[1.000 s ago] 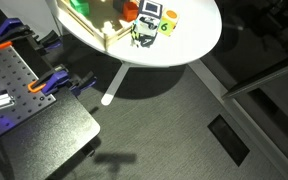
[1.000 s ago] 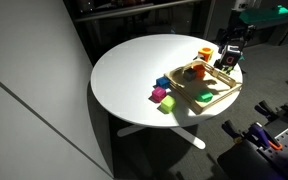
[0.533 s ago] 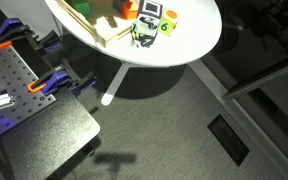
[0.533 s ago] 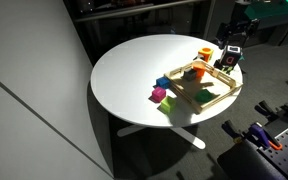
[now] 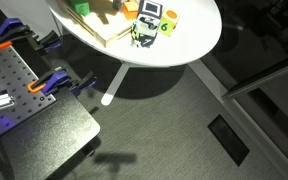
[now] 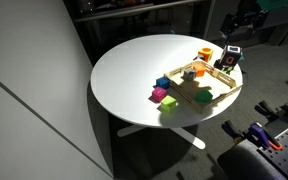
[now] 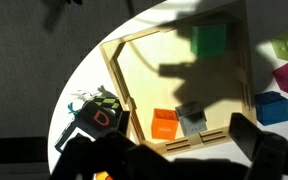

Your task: Pick up the block with the letter d on it and put it on the block with the letter a on it

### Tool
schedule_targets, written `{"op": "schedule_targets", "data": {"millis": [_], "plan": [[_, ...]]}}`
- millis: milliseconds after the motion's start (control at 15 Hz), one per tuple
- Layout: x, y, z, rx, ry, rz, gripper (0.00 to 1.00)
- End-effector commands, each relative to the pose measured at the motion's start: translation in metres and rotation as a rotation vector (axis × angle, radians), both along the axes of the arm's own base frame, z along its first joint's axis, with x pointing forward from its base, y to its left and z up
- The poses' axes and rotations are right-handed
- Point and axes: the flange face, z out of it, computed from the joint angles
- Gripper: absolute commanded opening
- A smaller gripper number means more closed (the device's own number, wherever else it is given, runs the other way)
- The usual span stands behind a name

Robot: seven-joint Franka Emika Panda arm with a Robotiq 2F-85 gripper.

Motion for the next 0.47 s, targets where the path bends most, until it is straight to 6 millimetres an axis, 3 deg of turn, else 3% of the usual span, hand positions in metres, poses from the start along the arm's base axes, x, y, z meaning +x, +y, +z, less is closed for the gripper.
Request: {"op": "schedule_targets", "data": {"millis": [0,400], "plan": [[-0.018,0.006,0.017,-0.012,-0.009,0.009,1.00],[-0.010,0.006,0.010,-0.007,0.002,0.015,1.00]]}}
